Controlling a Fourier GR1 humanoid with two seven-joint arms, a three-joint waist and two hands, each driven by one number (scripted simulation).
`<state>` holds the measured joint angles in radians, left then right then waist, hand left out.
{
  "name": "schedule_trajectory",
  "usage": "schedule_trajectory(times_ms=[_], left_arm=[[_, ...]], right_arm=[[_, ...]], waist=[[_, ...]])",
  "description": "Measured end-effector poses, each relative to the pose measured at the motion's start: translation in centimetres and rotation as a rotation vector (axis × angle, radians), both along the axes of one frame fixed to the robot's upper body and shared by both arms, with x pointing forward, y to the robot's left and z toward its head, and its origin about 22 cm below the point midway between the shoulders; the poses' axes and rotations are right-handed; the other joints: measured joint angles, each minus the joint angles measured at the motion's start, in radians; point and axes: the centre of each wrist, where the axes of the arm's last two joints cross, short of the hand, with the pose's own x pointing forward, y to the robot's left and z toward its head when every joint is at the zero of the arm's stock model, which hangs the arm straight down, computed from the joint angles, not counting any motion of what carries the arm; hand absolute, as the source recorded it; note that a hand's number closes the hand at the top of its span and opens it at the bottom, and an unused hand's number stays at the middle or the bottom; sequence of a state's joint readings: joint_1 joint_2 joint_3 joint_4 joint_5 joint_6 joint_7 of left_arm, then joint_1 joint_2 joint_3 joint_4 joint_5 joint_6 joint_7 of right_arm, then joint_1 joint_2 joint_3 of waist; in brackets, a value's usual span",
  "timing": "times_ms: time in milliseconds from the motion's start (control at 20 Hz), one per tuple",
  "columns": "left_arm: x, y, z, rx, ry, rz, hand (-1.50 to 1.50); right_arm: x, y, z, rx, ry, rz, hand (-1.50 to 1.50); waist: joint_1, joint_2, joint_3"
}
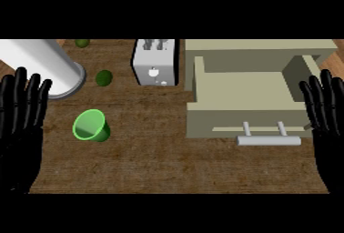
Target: Pick up the cup, place it into the drawer and close the drawer
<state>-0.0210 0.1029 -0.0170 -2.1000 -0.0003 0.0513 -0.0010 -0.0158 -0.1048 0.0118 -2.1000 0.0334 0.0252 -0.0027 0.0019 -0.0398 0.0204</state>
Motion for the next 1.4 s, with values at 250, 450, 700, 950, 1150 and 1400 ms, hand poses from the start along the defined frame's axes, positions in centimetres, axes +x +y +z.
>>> schedule_trajectory(times_ms=[250, 450, 700, 950, 1150, 1400], left_arm=[[0.7, 2.8, 0.2, 0.02, 0.001, -0.161, -1.5], [1.6, 5.3, -1.4, -0.072, 0.133, -0.269, -1.5], [4.0, 9.4, -3.5, -0.152, 0.24, -0.311, -1.5], [6.1, 12.1, -6.0, -0.16, 0.301, -0.297, -1.5], [7.5, 13.4, -8.3, -0.151, 0.349, -0.27, -1.5], [7.6, 14.6, -12.1, -0.139, 0.4, -0.242, -1.5]], right_arm=[[-0.3, 0.2, 0.0, 0.033, -0.019, 0.01, -1.5], [-0.1, 0.6, -0.4, 0.011, 0.067, 0.067, -1.5], [1.6, 0.4, -0.5, -0.002, 0.132, 0.11, -1.5], [3.2, 0.5, -1.1, -0.001, 0.151, 0.123, -1.5], [4.1, 0.0, -1.2, -0.016, 0.14, 0.126, -1.5], [4.4, -1.0, -0.9, -0.015, 0.134, 0.128, -1.5]], waist=[[-0.002, 0.029, -0.015], [0.0, 0.039, -0.02], [-0.003, 0.043, -0.021], [-0.005, 0.042, -0.021], [-0.007, 0.043, -0.021], [-0.009, 0.042, -0.021]])
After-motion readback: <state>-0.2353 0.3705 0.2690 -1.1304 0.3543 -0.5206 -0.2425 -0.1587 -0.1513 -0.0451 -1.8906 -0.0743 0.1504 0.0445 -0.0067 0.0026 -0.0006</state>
